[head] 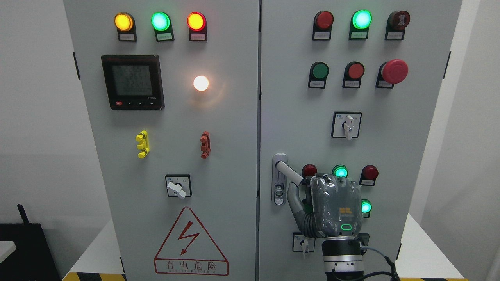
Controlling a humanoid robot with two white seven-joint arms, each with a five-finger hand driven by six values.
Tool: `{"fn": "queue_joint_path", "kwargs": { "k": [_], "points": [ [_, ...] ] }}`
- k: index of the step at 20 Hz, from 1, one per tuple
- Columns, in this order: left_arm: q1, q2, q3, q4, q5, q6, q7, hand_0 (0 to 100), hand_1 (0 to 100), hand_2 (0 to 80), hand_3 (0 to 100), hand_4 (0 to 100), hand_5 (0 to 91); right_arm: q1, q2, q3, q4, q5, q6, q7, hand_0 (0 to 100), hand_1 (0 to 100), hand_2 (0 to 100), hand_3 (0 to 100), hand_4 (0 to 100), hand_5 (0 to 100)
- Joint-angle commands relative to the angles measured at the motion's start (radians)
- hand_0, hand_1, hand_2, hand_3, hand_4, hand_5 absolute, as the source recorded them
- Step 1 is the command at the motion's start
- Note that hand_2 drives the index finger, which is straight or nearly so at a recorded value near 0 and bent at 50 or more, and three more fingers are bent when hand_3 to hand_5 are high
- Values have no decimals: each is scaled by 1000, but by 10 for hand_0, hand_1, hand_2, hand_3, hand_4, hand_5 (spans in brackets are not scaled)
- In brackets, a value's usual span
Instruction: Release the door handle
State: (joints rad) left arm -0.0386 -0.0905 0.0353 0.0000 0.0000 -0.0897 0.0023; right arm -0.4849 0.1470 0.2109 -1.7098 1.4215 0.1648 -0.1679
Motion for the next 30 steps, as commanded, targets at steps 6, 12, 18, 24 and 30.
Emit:
{"fn": "queue_joint_path", "kwargs": {
  "k": [6,12,18,24,30],
  "points": [
    [0,0,0,-9,-28,-1,1,120,389,0,0,0,0,-4,-1,-12,-1,-1,-1,-4,657,438,1000,1000,1000,980],
    [0,0,0,-9,-28,-1,1,120,389,0,0,0,0,-6,-3,-12,-1,-1,-1,-2,659,437,1000,1000,1000,980],
    [0,0,0,-9,-28,-1,1,120,389,0,0,0,0,-8,-3,-12,-1,-1,-1,-2,661,431,1000,1000,1000,980],
    [0,0,0,-9,-28,-1,1,120,389,0,0,0,0,-9,0,-18,-1,-1,-1,-2,661,429,1000,1000,1000,980],
    [0,0,0,-9,-28,-1,1,120,389,0,0,0,0,-14,0,-18,-1,-1,-1,-4,664,427,1000,1000,1000,980]
  ]
}}
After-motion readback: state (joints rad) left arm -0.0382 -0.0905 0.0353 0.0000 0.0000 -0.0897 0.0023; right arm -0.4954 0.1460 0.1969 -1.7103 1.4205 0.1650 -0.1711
